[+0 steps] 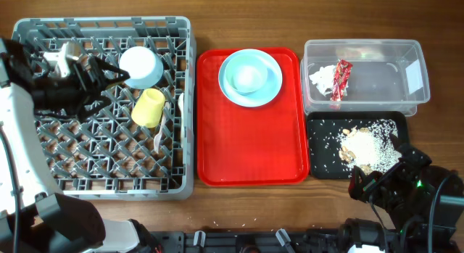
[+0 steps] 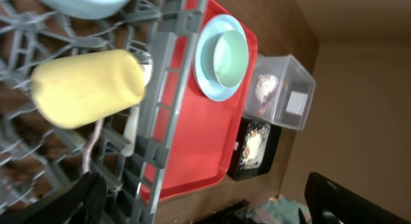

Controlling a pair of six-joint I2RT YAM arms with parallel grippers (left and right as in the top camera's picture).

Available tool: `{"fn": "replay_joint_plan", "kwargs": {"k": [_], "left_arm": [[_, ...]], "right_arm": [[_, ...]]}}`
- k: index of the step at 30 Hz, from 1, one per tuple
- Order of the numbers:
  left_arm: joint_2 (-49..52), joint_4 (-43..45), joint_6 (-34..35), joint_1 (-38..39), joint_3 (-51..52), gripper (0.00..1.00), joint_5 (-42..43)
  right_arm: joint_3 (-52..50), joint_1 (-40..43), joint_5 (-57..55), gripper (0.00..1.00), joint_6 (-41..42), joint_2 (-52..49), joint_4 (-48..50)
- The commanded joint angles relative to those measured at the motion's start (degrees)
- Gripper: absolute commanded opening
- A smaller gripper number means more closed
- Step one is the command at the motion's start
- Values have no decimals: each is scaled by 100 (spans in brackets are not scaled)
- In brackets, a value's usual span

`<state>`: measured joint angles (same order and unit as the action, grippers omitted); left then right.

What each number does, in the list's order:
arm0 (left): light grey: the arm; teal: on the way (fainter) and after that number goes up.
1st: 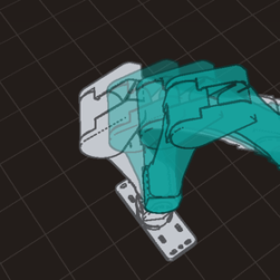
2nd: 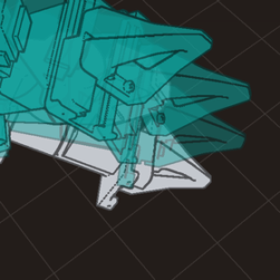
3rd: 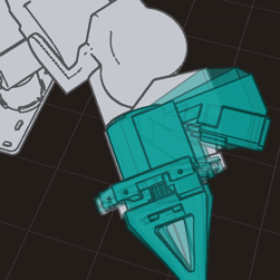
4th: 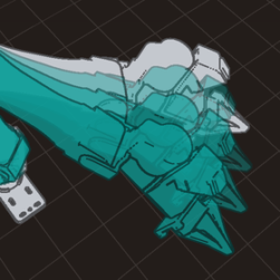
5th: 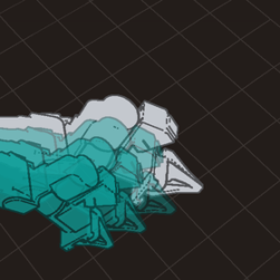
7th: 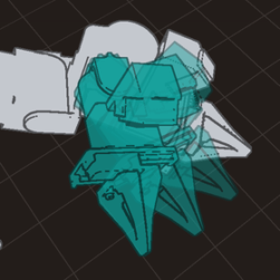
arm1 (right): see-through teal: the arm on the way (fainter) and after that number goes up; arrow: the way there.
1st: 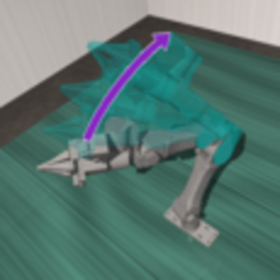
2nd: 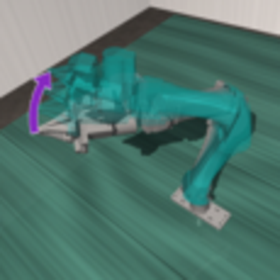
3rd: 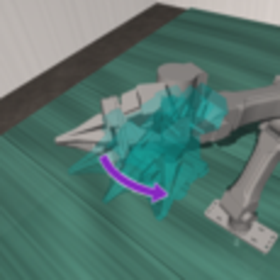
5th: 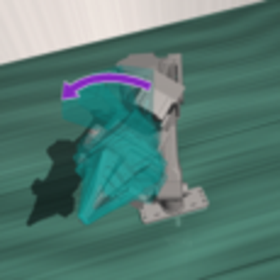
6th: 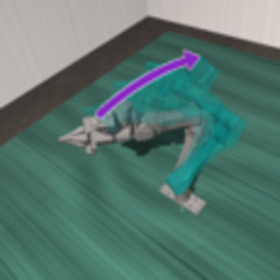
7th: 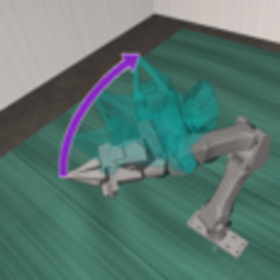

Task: Sort waste into correct bins and load items into the dishwasher rack
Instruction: 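Carry the yellow cup with the left gripper and set it in the rack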

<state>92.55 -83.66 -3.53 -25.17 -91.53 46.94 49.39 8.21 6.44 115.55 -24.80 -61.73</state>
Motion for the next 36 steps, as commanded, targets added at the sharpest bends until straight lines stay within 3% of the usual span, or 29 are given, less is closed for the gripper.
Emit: {"fn": "replay_joint_plan", "kwargs": {"k": [1,2,5,9,12,17,25,36], "left_arm": [[-63,382,105,651,59,16,118],[-63,505,107,824,138,4,120],[-61,1113,463,1488,463,4,-289],[-61,2087,2085,2166,824,4,-2544],[-50,2291,2680,2321,866,4,-3644],[-50,2404,2717,2321,1099,4,-3755],[-50,3620,2715,2345,2087,4,-3464],[-435,2540,2717,2109,1803,4,-3547]], "right_arm": [[48,35,48,100,310,26,-9],[48,35,48,100,313,26,-9],[48,35,48,100,310,26,-9],[48,35,48,100,313,26,-9],[48,35,48,100,313,26,-9],[48,33,48,100,310,26,-9],[48,35,48,100,313,26,-9],[48,35,48,100,313,26,-9]]}}
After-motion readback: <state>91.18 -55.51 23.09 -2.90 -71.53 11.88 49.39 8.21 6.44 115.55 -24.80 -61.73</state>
